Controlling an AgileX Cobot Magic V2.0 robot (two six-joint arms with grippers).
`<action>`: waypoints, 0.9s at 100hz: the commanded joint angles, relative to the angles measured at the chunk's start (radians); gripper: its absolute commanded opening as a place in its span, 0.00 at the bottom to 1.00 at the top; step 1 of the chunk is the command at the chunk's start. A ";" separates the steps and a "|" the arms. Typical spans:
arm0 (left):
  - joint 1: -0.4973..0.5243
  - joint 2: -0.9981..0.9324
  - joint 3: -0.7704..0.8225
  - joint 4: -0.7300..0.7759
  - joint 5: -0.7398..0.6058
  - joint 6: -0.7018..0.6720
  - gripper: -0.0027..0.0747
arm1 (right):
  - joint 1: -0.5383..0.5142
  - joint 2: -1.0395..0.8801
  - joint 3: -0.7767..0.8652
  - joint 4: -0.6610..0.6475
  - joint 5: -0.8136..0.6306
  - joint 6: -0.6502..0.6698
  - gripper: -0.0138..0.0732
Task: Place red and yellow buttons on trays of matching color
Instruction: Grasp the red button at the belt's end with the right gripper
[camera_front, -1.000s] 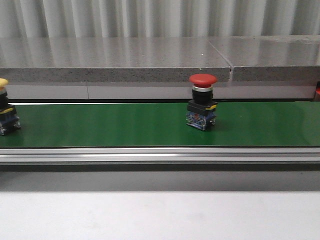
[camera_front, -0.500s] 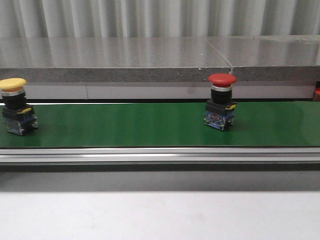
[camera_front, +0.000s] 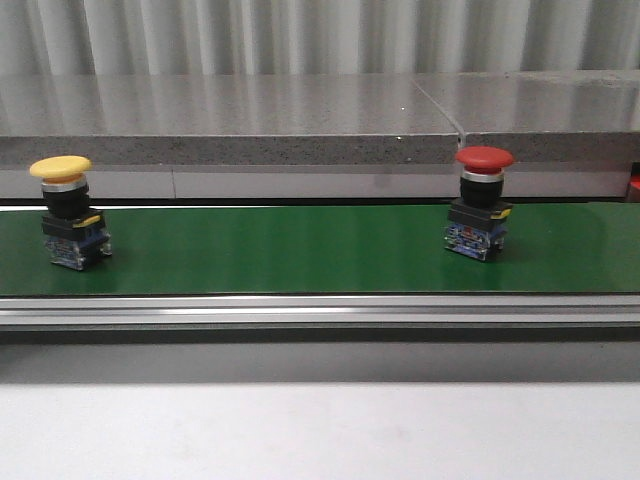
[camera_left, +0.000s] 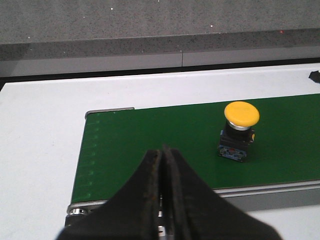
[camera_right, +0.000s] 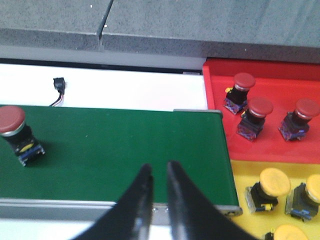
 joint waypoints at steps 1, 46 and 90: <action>-0.009 0.004 -0.026 -0.005 -0.074 -0.001 0.01 | 0.002 0.000 -0.027 0.006 -0.040 -0.011 0.56; -0.009 0.004 -0.026 -0.005 -0.074 -0.001 0.01 | 0.101 0.180 -0.072 0.033 -0.029 -0.055 0.88; -0.009 0.004 -0.026 -0.005 -0.074 -0.001 0.01 | 0.273 0.649 -0.247 0.033 -0.091 -0.072 0.88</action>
